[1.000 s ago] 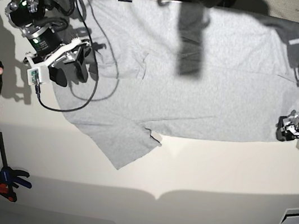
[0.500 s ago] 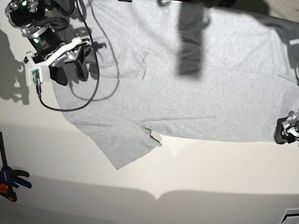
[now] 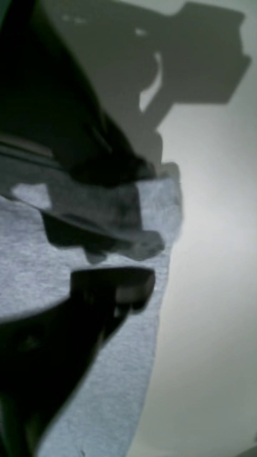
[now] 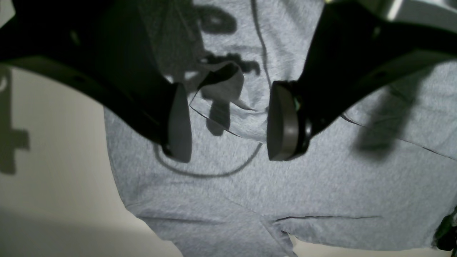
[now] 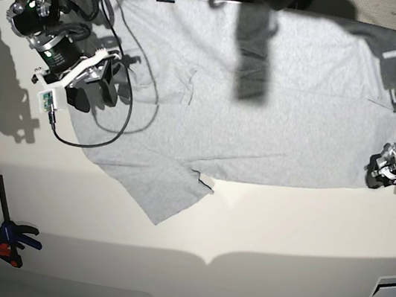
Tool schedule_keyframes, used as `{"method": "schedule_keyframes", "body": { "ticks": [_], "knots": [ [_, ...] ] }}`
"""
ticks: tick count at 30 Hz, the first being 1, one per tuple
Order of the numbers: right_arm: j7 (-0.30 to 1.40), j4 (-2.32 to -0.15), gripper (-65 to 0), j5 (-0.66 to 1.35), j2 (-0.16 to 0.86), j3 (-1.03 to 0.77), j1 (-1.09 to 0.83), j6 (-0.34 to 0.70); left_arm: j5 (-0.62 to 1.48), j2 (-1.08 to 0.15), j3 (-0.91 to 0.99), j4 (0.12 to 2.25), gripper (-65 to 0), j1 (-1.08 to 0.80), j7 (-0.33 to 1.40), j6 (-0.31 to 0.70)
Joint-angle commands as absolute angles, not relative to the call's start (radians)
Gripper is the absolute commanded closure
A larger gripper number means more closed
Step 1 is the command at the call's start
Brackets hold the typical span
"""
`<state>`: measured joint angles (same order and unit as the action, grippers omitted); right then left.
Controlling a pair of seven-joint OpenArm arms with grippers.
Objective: Fold the T-shirt properly
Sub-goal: 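Move the right gripper to the shirt's side edge and grasp it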
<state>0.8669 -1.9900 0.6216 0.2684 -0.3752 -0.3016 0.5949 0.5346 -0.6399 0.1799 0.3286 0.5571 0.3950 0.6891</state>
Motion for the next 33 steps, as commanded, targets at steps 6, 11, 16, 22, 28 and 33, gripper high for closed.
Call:
{"method": "schedule_keyframes", "body": {
  "ticks": [6,11,16,22,28,33],
  "knots": [
    [0.852,-2.008,-32.9,0.628,0.280,-0.379,-0.294,0.607,0.552,-0.660,0.183,0.340,-2.5,0.585,0.313,0.698],
    [0.857,-2.003,-32.9,0.532,0.279,-0.379,-0.229,0.602,0.551,-0.661,0.183,0.340,0.0,0.585,0.314,0.698],
    [0.861,-1.999,-32.5,0.519,0.279,-0.377,-0.092,0.596,0.552,-0.660,0.183,0.340,0.0,0.585,0.313,0.698],
    [0.917,-1.872,-32.5,0.483,0.280,-0.294,0.136,0.575,0.552,-0.660,0.183,0.340,0.0,0.585,0.321,0.698],
    [0.903,-1.534,-32.5,0.313,0.279,-0.119,0.386,0.537,0.552,-0.660,0.183,0.340,0.0,0.584,0.321,0.698],
    [0.859,-1.159,-32.5,0.229,0.279,-0.013,0.597,0.530,0.552,-0.660,0.183,0.340,0.0,0.585,0.313,0.698]
  ]
}}
